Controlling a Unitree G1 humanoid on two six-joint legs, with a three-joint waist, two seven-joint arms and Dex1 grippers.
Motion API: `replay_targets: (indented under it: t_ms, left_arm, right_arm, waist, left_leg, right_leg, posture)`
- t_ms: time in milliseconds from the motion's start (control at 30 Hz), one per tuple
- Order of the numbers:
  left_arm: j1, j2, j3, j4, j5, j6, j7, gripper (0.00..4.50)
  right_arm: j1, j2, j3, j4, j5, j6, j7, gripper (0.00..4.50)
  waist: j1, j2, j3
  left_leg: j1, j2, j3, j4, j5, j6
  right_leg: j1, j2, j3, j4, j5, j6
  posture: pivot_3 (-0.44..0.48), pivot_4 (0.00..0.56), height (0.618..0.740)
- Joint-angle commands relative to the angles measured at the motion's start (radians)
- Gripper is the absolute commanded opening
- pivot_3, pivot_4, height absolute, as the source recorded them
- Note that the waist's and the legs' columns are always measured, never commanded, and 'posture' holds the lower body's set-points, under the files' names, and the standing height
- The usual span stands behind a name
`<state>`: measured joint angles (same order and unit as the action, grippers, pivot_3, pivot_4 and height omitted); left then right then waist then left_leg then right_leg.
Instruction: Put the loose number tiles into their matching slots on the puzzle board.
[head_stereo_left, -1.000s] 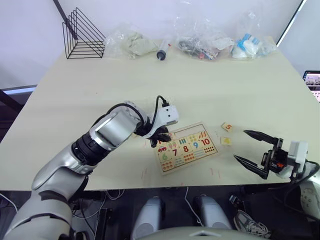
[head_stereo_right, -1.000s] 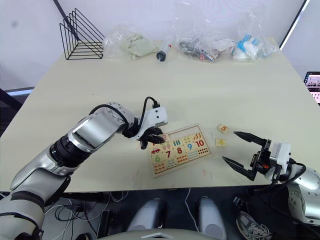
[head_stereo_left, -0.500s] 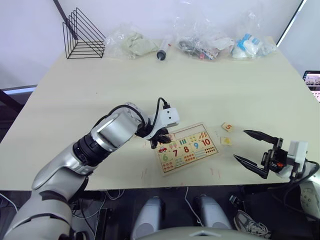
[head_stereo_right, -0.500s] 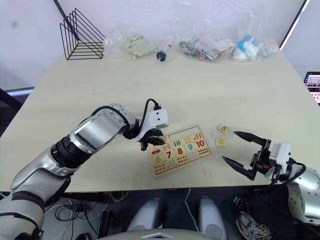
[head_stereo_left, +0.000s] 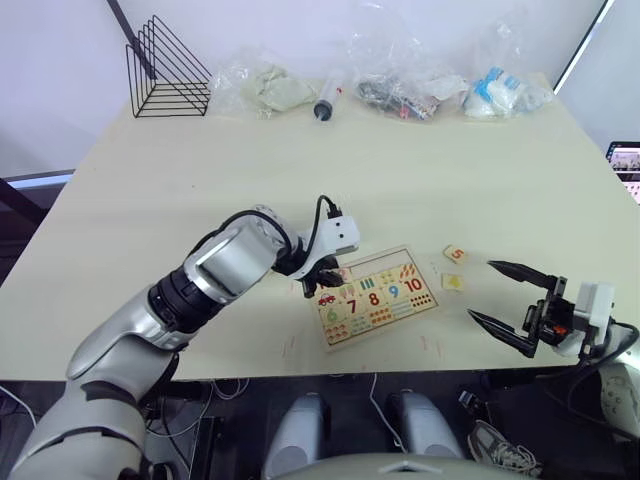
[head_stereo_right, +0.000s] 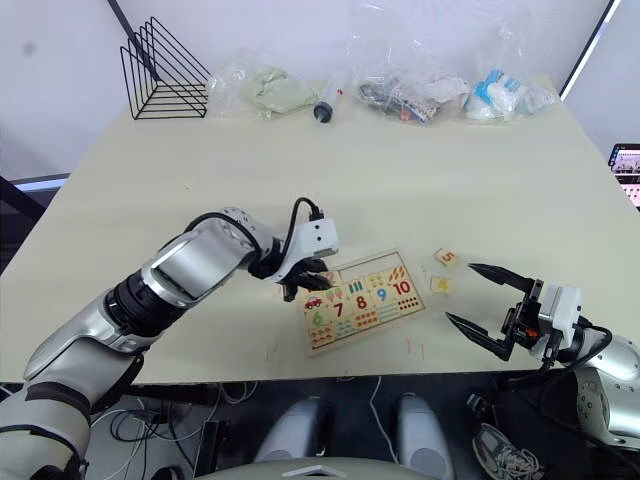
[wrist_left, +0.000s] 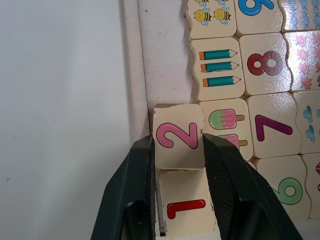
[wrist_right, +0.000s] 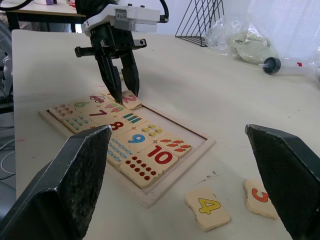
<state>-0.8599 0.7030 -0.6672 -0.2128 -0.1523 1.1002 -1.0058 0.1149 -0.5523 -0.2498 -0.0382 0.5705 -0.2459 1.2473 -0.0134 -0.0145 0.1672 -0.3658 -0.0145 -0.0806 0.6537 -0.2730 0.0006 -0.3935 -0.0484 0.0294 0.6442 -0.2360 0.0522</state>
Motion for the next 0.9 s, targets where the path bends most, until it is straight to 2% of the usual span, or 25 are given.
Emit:
replay_targets:
  t_ms: [33,100,233,900]
  left_arm:
    - [0.007,0.001,0.013,-0.013,0.001,-0.015,-0.002,0.9]
    - [0.009,-0.002,0.014,-0.011,0.007,-0.018,0.004,1.91]
    - [0.015,-0.017,0.027,-0.009,0.006,-0.01,0.025,1.91]
    - [-0.026,0.023,0.113,-0.094,-0.066,0.055,0.004,1.91]
  right_arm:
    - [-0.009,-0.004,-0.012,-0.004,0.005,-0.024,0.004,4.5]
    - [-0.011,-0.004,-0.012,0.0,0.004,-0.025,0.006,4.5]
    - [-0.015,-0.005,-0.014,0.014,0.003,-0.029,0.012,4.5]
    - [-0.032,-0.003,-0.011,0.051,0.002,-0.048,0.031,4.5]
  waist:
    - [0.0,0.0,0.0]
    - [0.0,0.0,0.0]
    - [0.0,0.0,0.0]
    - [-0.001,0.0,0.0]
  left_leg:
    - [0.0,0.0,0.0,0.0,0.0,0.0]
    - [0.0,0.0,0.0,0.0,0.0,0.0]
    - [0.0,0.0,0.0,0.0,0.0,0.0]
    - [0.0,0.0,0.0,0.0,0.0,0.0]
  right_leg:
    - [0.0,0.0,0.0,0.0,0.0,0.0]
    - [0.0,0.0,0.0,0.0,0.0,0.0]
    - [0.0,0.0,0.0,0.0,0.0,0.0]
    - [0.0,0.0,0.0,0.001,0.0,0.0]
  posture:
    - [0.0,0.15,0.74]
    - [0.0,0.15,0.74]
    - [0.0,0.15,0.74]
    - [0.0,0.15,0.74]
